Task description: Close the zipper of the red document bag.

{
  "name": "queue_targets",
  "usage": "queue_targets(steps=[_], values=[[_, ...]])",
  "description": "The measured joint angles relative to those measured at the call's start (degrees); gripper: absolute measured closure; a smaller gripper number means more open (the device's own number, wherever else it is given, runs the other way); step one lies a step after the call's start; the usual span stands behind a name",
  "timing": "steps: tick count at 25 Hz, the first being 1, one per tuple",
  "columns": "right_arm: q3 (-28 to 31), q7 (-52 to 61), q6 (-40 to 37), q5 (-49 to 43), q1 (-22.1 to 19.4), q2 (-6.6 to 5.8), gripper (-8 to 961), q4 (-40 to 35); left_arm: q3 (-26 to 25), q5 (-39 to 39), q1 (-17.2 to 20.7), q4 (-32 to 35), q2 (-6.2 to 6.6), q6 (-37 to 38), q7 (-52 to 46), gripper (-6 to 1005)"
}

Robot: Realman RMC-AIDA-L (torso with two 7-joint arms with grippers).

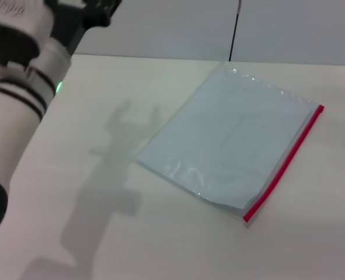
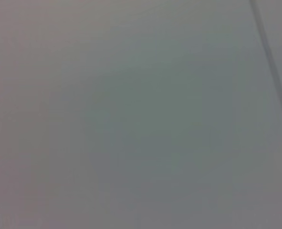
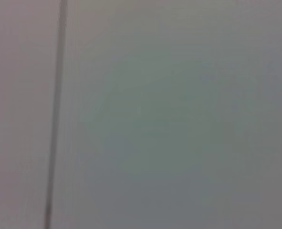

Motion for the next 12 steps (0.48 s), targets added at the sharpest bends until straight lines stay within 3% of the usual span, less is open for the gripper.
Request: queue_targets(steps=[6,12], values=[[0.1,-8.3,8.7,11.0,-0.7,-0.21,302,9.3,3.9,0.3,-1.9,13.5,0.16,13.8,-8.5,287],[0.1,-10.0,11.7,13.3,-1.8,-0.22,304,13.9,9.3,-0.1,-4.2,26.1,-0.06,27.3,-12.6,287]])
